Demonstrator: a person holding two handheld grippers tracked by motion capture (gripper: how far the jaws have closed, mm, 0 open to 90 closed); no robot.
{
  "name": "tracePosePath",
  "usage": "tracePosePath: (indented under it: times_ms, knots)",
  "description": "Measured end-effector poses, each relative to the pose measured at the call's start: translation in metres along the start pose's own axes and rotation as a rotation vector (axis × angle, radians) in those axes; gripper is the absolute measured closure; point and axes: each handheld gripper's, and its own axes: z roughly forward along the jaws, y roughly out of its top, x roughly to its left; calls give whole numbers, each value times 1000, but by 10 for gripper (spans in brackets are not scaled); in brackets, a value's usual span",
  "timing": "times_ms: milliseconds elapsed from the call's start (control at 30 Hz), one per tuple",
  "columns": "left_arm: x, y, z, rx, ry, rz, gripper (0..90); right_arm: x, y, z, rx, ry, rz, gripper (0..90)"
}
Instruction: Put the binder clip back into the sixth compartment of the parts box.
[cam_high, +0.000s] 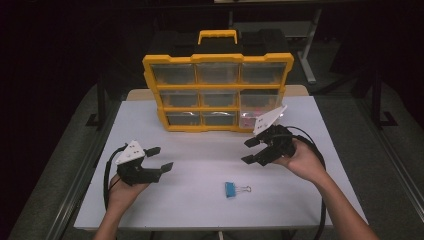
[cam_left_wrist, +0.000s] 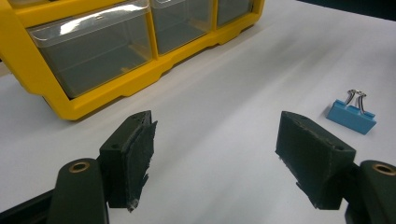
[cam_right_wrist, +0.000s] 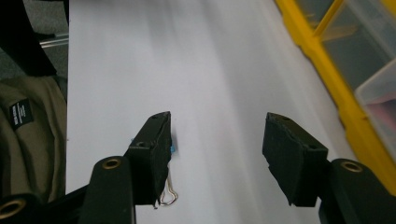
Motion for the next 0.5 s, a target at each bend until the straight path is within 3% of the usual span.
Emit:
tracePosePath:
  times_ms: [500]
  knots:
    - [0,-1,1,7,-2,-2,278,11,-21,33,35,23,-14,382]
